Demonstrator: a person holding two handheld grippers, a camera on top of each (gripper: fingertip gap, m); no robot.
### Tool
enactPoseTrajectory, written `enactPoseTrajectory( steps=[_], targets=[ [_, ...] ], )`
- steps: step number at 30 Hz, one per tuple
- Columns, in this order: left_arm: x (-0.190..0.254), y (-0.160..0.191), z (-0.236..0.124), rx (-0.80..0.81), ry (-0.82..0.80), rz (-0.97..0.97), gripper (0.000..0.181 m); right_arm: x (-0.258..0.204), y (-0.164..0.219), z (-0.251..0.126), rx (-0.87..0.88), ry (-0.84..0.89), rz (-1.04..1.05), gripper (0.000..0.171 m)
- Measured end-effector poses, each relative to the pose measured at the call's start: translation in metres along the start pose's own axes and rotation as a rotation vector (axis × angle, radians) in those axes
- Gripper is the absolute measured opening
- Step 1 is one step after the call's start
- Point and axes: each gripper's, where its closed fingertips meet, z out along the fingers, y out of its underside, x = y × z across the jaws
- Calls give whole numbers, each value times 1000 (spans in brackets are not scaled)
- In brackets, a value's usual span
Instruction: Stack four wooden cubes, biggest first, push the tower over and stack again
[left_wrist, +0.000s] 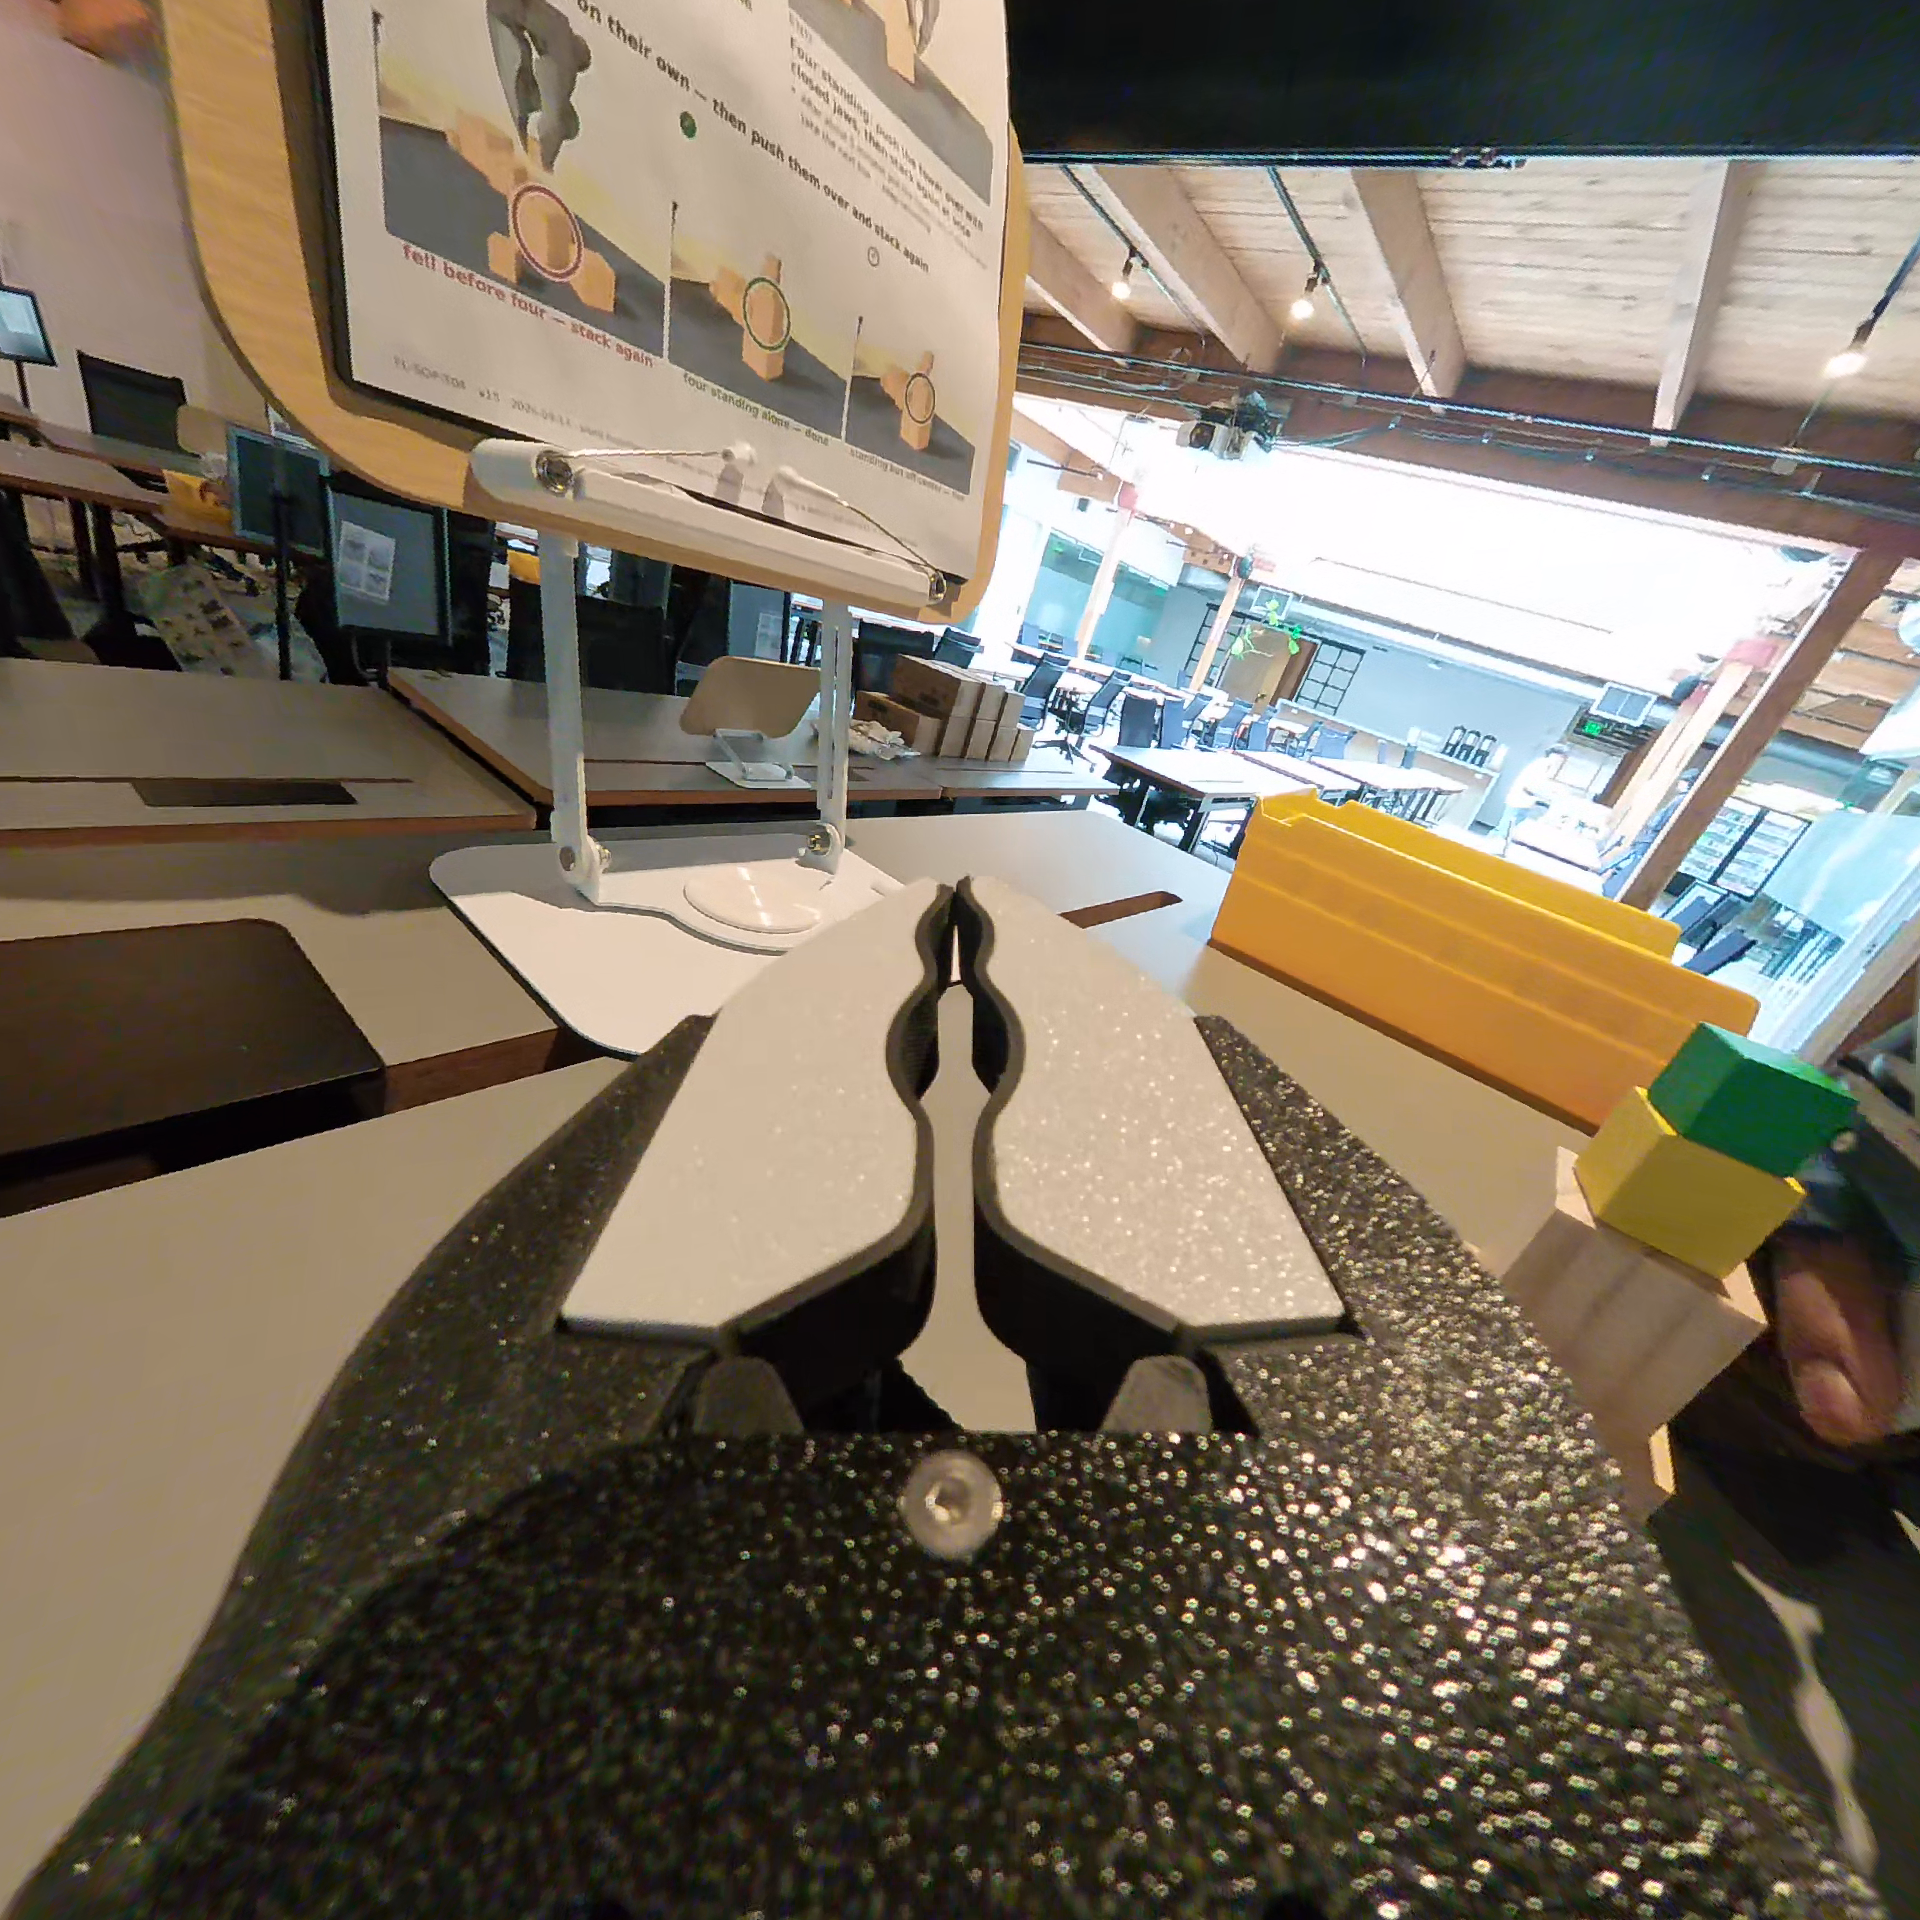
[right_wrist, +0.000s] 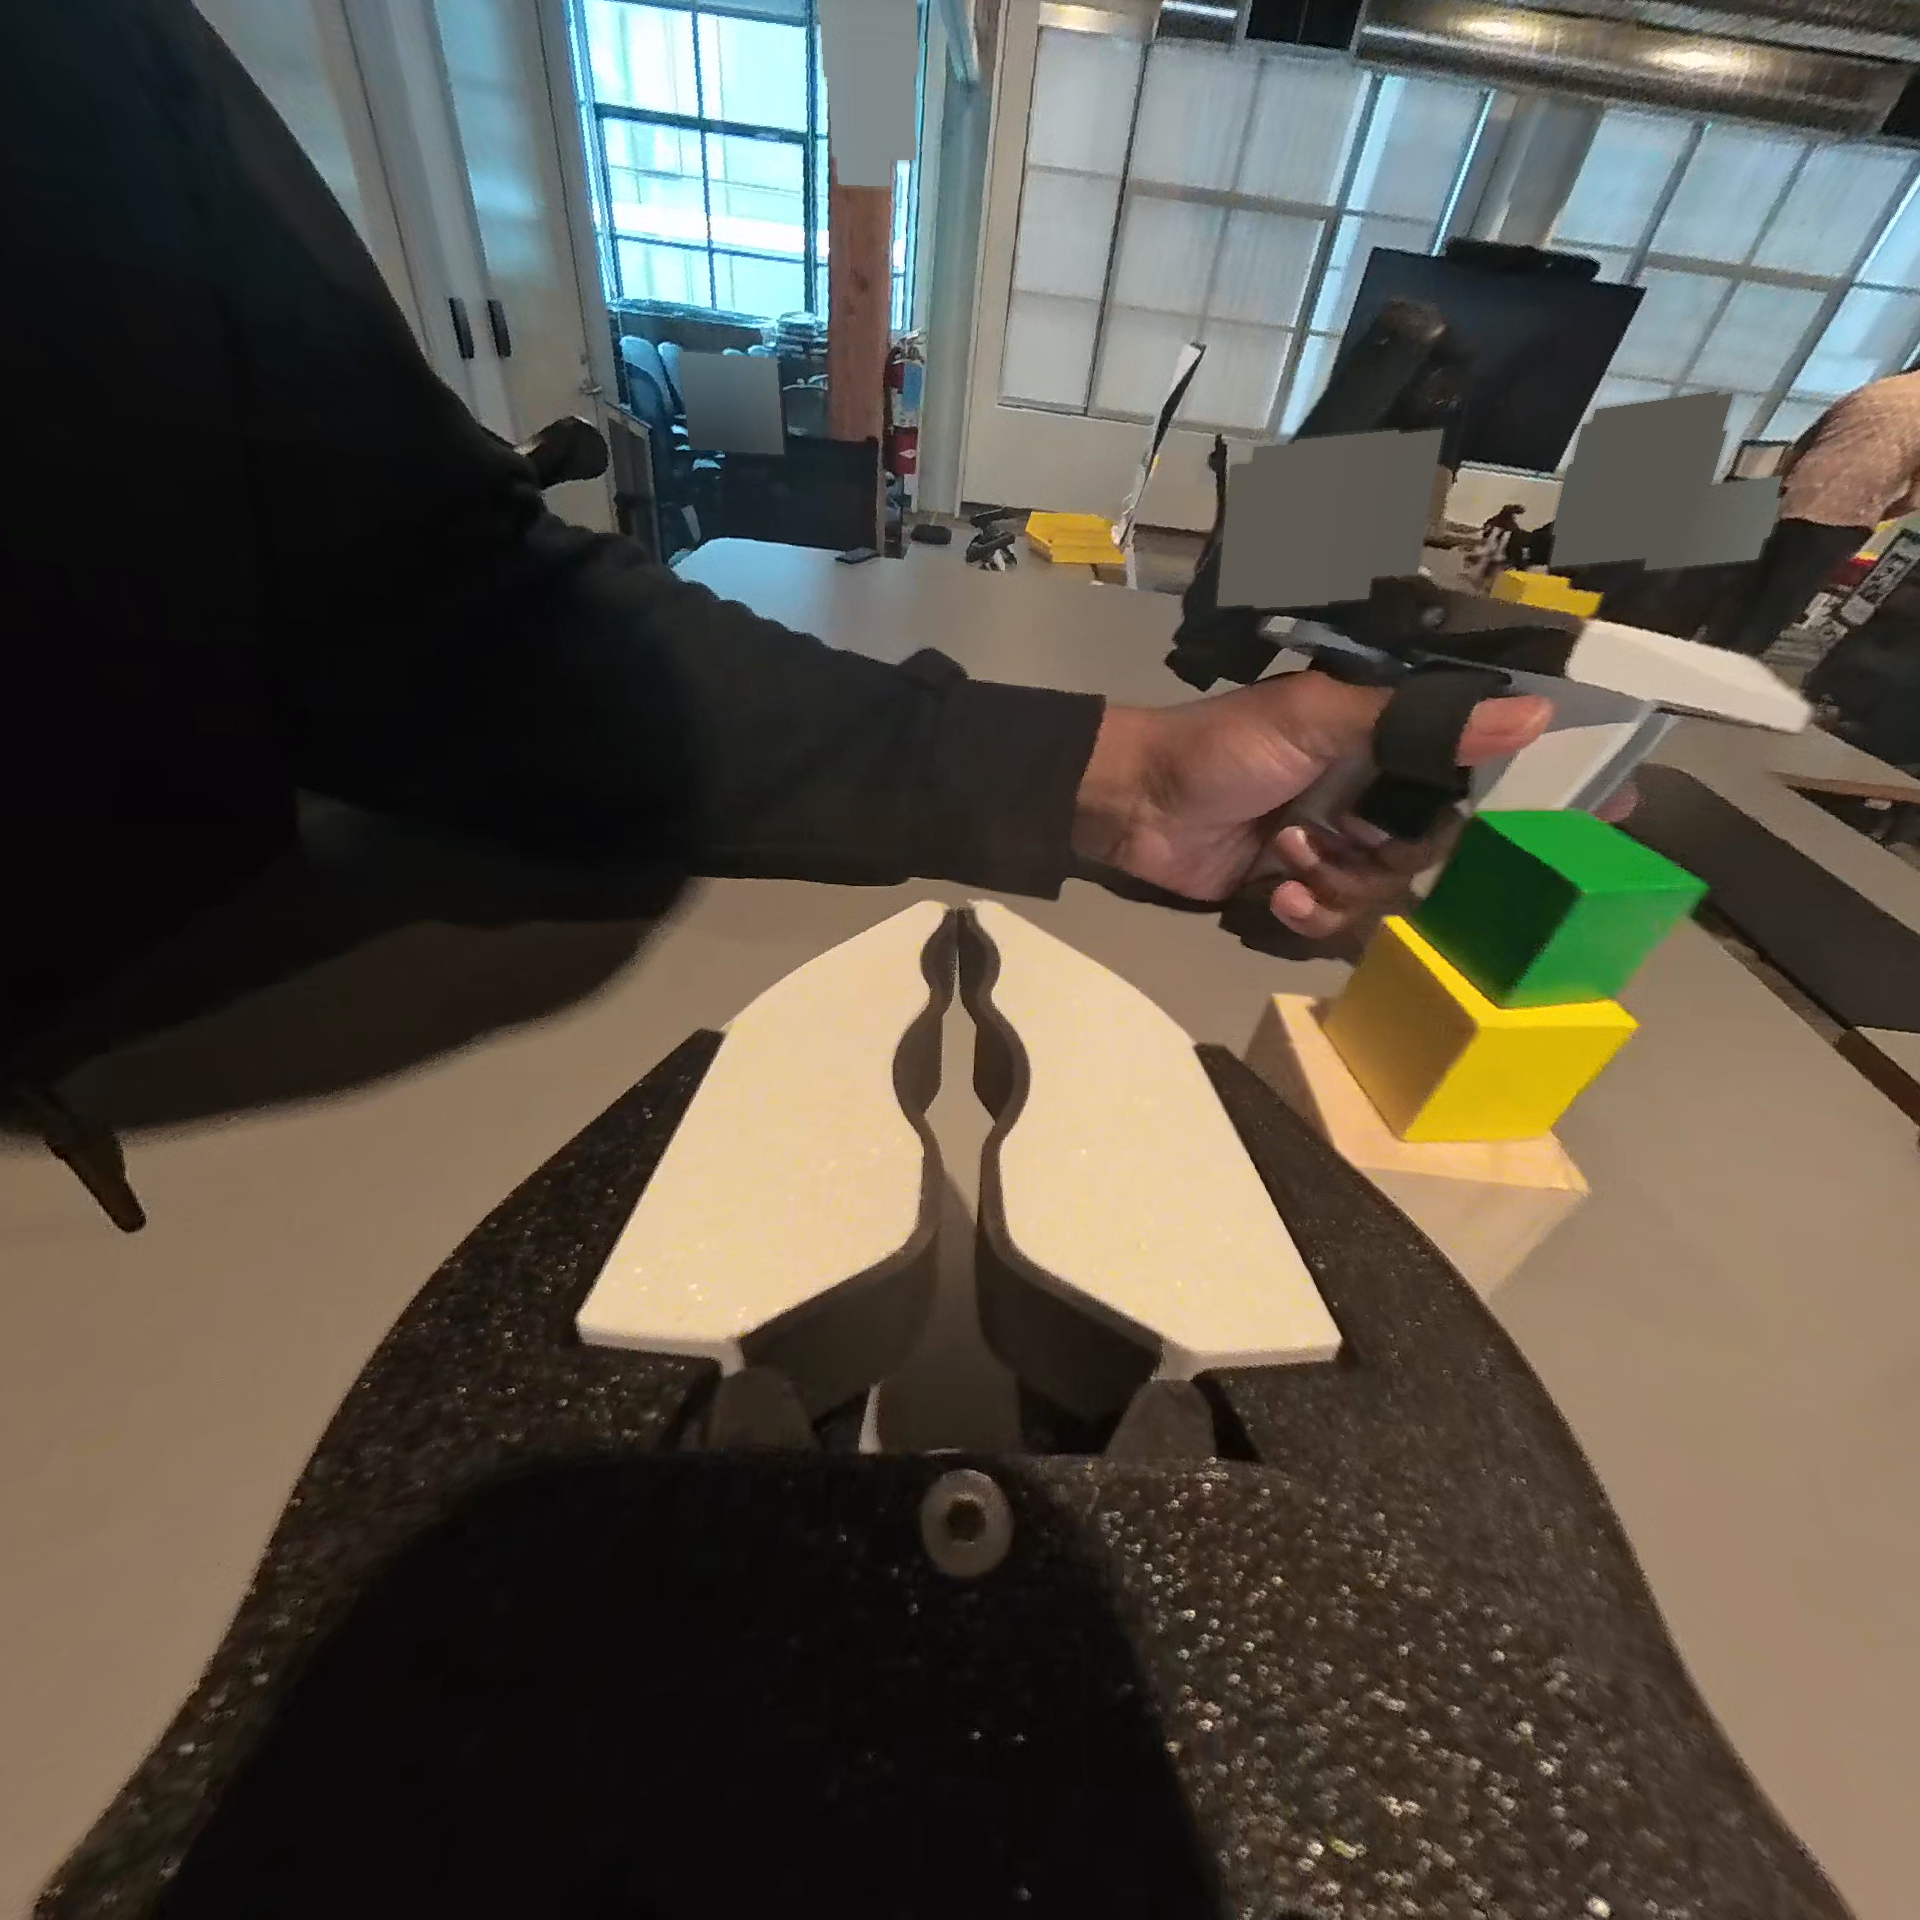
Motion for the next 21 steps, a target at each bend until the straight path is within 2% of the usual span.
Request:
enactPoseTrajectory(
  steps=[5,10,14,21],
  targets=[
    [-1,-1,-1,8,-2,-8,0,-15,4,20,-48,-14,-6,0],
    [-2,-1,-1,9,-3,-6,0,-1,3,30,-65,149,48,0],
    [-1,-1,-1,8,-1,-1,0,-11,9,40,-112,144,84,0],
    [0,-1,0,7,1,0,0,6,14,37,-134,229,159,0]
  ],
)
